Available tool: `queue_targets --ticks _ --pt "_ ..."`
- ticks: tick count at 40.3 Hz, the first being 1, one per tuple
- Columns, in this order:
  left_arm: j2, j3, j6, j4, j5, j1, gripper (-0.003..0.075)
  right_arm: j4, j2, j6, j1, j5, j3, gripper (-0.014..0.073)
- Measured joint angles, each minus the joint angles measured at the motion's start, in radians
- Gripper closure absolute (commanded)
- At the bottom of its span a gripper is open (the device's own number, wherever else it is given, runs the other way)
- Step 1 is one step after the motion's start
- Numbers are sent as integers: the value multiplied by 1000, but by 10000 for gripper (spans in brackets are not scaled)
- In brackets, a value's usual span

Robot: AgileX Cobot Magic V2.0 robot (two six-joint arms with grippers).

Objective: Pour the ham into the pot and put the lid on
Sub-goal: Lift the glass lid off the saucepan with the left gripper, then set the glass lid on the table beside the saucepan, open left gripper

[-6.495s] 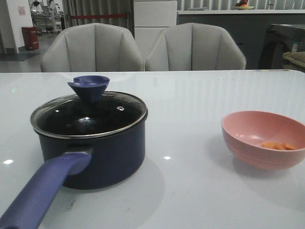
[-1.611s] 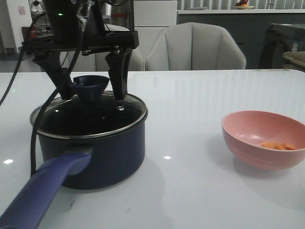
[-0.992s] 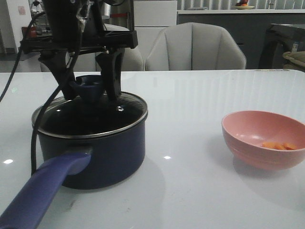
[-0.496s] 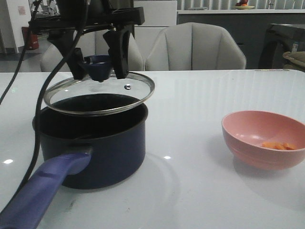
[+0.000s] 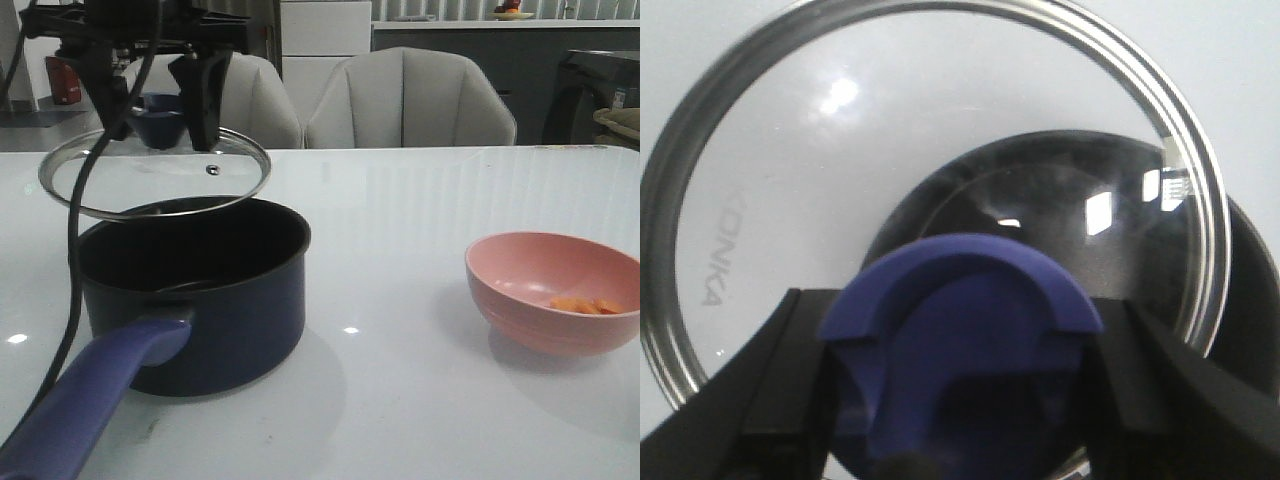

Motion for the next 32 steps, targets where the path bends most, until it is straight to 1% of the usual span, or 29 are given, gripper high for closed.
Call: queue_targets --ticks 10,19,23,25,32 --pt "-62 46 21 0 2 128 472 0 0 0 0 0 0 453" --pt "-123 191 48 0 -2 286 472 0 0 0 0 0 0 453" --pt "-150 272 55 -3 -31 360 472 0 0 0 0 0 0 453" --pt "-160 320 80 -19 -59 396 472 0 0 0 0 0 0 453" --pt "-167 451 190 -131 -164 490 472 0 0 0 0 0 0 453"
